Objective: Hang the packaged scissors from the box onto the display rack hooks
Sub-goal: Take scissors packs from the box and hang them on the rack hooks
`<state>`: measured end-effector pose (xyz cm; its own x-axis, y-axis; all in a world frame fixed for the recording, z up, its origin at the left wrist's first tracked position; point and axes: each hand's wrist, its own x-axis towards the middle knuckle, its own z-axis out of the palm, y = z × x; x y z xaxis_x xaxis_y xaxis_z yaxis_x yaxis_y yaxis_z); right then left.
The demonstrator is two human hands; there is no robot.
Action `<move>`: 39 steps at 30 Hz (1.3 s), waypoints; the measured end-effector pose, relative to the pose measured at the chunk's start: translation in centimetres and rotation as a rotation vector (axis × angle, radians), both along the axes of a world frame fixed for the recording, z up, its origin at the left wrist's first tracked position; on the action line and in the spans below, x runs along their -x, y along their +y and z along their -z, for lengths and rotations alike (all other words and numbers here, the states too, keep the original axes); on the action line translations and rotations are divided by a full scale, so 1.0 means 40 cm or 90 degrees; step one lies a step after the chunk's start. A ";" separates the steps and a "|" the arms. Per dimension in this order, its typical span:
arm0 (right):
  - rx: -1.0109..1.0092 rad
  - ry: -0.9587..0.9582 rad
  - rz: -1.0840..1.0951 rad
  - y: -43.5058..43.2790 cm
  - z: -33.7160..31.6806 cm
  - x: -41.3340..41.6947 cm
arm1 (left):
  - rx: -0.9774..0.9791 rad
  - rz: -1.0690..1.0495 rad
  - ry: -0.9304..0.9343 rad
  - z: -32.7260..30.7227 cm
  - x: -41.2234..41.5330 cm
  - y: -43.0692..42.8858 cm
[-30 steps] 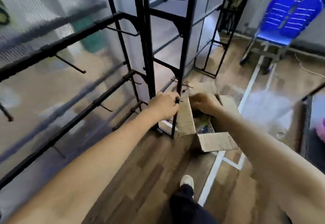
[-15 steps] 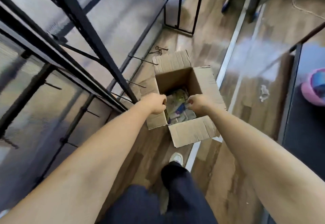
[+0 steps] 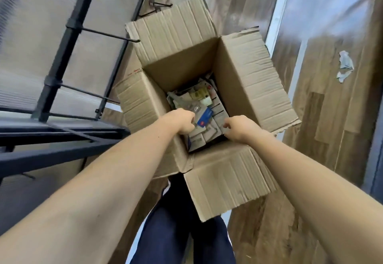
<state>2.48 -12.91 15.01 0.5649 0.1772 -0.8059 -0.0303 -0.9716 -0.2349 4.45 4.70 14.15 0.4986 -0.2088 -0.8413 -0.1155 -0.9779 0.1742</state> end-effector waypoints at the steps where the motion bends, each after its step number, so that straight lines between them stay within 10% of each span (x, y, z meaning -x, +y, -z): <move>1: 0.000 0.002 0.010 0.002 0.055 -0.017 | 0.008 -0.025 0.004 0.058 -0.015 -0.006; 15: -0.107 -0.023 0.501 0.077 0.639 -0.187 | 0.132 -1.027 0.048 0.618 -0.086 -0.091; 19: -0.257 -0.031 0.703 0.131 0.731 -0.212 | 0.117 -1.121 0.018 0.698 -0.083 -0.075; 31: -0.275 -0.067 0.733 0.112 0.564 -0.171 | 0.343 -1.283 0.066 0.520 -0.073 -0.071; 39: -0.259 -0.289 0.424 0.089 0.143 -0.117 | 0.319 -0.947 -0.209 0.186 0.019 -0.065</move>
<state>7.16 -9.35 9.31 0.9009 -0.0772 -0.4271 -0.3775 -0.6251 -0.6832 3.70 2.12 6.71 0.6377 0.3945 -0.6615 0.7464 -0.1046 0.6572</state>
